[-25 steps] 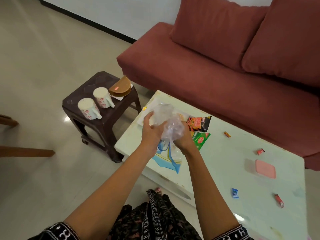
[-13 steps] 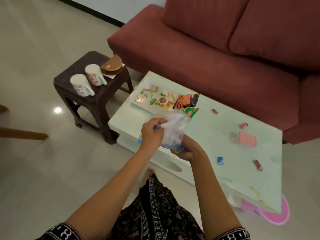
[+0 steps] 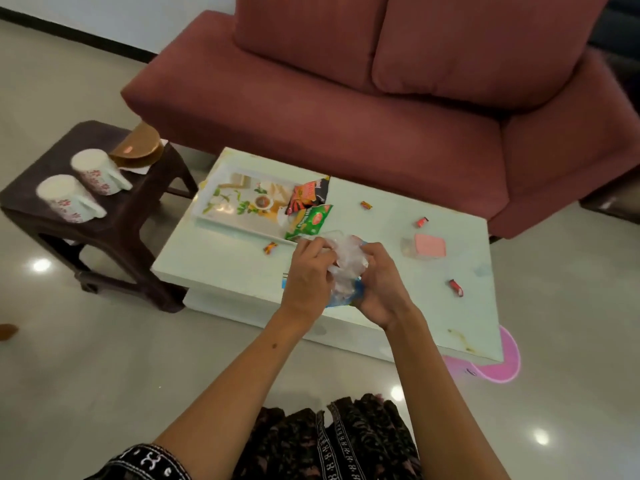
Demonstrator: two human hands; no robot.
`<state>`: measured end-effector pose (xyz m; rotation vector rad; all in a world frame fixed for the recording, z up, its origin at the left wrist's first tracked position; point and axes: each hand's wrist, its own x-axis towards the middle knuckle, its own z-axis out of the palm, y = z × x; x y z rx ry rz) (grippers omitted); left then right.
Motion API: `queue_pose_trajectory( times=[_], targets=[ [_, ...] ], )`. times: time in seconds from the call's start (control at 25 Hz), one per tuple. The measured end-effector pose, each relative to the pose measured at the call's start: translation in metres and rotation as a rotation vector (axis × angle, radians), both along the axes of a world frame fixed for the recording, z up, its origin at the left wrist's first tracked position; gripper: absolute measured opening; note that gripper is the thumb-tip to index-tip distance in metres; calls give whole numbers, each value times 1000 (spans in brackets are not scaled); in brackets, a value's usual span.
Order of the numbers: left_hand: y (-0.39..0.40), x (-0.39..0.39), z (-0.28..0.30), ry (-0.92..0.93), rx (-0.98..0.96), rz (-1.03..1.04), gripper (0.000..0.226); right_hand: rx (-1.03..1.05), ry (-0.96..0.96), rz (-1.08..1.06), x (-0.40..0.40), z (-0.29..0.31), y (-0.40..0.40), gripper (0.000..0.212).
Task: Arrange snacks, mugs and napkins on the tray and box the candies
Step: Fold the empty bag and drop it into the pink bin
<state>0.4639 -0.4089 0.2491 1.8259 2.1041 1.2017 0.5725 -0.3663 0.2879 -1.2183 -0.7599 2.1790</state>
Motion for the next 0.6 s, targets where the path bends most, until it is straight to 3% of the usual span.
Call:
queue_pose_trajectory(
  times=[0.12, 0.24, 0.32, 0.48, 0.6],
  targets=[
    [16, 27, -4, 138, -50, -114, 17, 6, -123, -6, 32, -2, 8, 30],
    [31, 63, -11, 191, -128, -205, 37, 11, -258, 43, 71, -4, 19, 34],
    [42, 92, -12, 194, -70, -230, 31, 69, -345, 32, 99, -1, 30, 34],
    [66, 165, -8, 5, 18, -202, 34, 210, -408, -141, 168, 5, 65, 22],
    [81, 220, 4, -290, -16, -119, 25, 289, -439, -241, 222, 2, 96, 23]
  ],
)
